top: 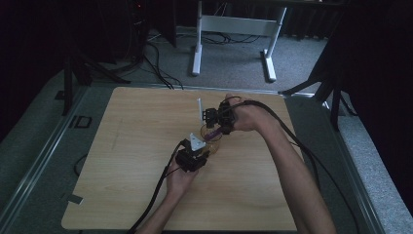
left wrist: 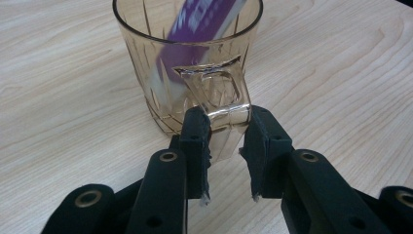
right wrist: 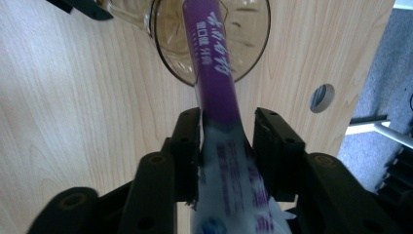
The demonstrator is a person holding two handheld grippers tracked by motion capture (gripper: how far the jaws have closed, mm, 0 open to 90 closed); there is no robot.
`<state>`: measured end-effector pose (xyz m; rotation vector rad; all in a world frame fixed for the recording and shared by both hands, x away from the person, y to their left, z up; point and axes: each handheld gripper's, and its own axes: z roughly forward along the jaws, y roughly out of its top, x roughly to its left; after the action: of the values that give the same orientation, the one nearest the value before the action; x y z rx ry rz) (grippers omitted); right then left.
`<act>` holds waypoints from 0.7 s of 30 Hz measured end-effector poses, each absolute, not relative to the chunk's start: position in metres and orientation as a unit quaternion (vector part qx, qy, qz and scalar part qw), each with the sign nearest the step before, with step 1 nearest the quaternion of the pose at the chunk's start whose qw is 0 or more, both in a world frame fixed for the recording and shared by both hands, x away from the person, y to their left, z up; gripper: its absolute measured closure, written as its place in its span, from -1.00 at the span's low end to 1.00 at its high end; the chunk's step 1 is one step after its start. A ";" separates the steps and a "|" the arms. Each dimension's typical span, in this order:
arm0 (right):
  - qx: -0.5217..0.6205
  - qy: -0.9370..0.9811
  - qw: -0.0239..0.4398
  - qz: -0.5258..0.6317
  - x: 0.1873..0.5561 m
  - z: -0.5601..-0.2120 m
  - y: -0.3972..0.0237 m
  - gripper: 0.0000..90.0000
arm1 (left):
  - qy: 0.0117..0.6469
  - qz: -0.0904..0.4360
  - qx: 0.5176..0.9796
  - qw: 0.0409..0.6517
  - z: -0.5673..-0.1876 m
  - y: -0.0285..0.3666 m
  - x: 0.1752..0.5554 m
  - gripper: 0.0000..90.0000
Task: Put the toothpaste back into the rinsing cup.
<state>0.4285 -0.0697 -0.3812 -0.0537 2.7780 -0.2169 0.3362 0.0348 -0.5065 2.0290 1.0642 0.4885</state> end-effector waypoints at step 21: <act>0.034 0.966 0.248 0.064 0.420 -0.333 -0.099 -0.06 | 0.428 0.189 0.788 0.400 -0.505 0.039 0.334 0.22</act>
<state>0.4203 -0.0986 -0.3326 0.0936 2.6336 0.1746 0.3339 0.0390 -0.5055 1.9943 1.0830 0.4794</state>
